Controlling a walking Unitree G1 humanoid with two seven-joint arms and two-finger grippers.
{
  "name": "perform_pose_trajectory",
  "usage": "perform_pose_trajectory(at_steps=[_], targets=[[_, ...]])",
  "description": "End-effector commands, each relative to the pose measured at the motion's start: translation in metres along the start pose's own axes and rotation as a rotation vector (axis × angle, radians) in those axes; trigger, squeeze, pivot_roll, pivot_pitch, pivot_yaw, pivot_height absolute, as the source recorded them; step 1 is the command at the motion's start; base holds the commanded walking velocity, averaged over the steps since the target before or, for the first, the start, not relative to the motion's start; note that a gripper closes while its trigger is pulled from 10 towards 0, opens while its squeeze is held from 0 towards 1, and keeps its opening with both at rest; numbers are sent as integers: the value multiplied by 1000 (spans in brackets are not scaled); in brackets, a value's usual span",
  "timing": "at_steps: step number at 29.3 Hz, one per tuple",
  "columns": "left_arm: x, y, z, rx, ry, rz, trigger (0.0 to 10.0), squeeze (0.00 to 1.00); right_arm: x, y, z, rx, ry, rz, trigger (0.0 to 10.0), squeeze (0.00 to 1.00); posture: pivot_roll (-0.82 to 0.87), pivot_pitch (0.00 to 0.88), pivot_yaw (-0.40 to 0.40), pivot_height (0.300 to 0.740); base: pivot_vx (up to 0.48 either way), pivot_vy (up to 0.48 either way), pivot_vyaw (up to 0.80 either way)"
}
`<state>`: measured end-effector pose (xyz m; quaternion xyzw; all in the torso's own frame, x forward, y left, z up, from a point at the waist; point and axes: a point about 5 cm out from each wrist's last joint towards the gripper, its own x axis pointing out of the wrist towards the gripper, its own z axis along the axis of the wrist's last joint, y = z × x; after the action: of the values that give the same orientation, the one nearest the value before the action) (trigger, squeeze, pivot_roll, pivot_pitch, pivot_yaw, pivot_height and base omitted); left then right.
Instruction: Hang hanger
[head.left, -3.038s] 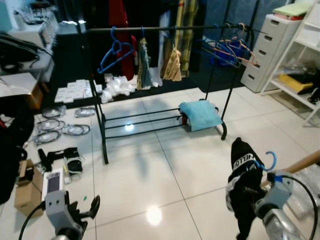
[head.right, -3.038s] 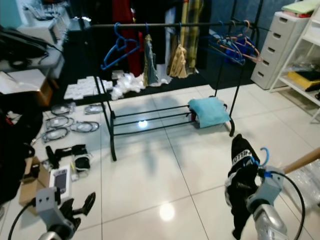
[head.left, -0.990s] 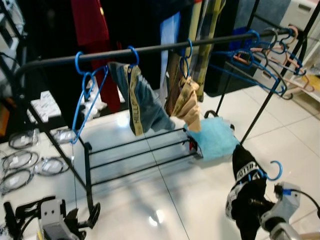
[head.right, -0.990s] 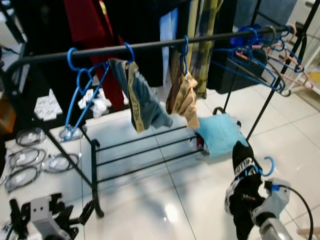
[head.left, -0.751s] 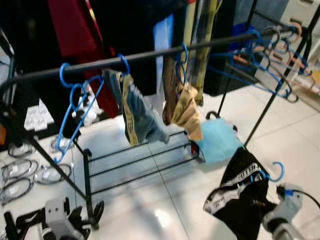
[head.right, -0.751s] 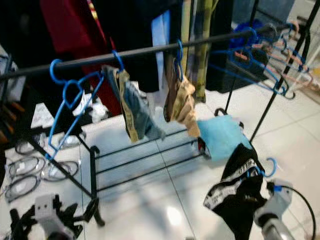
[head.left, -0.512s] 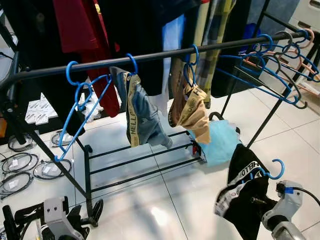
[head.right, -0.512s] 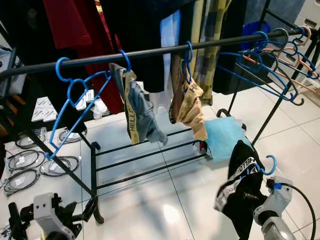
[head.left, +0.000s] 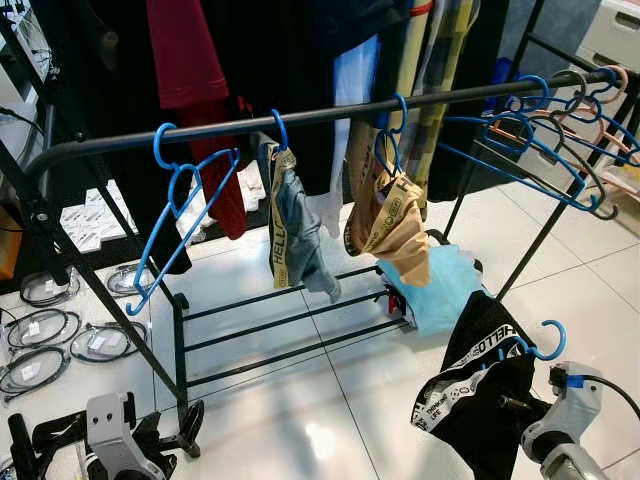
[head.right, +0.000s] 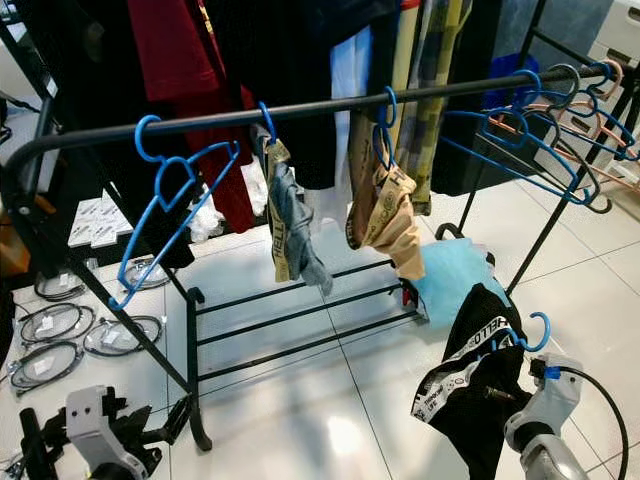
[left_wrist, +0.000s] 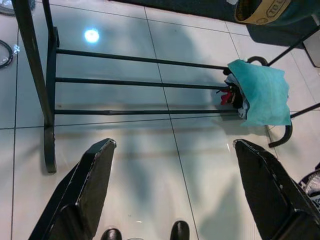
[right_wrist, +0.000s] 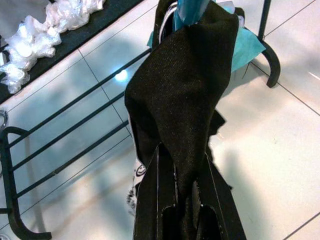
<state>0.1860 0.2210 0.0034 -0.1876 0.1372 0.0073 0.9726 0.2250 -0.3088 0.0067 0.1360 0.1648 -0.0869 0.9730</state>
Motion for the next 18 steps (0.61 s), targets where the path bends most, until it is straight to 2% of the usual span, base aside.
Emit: perform_pose_trajectory(at_steps=[1,18], targets=[[-5,8,-5,-10,32,26,10000,0,-1,1,-7,15,26,-5,10000,0,-20,136,29,740,0,0,0],[-4,9,-6,-10,34,22,10000,0,-1,1,-8,13,37,-5,10000,0,-18,130,32,740,0,0,0]])
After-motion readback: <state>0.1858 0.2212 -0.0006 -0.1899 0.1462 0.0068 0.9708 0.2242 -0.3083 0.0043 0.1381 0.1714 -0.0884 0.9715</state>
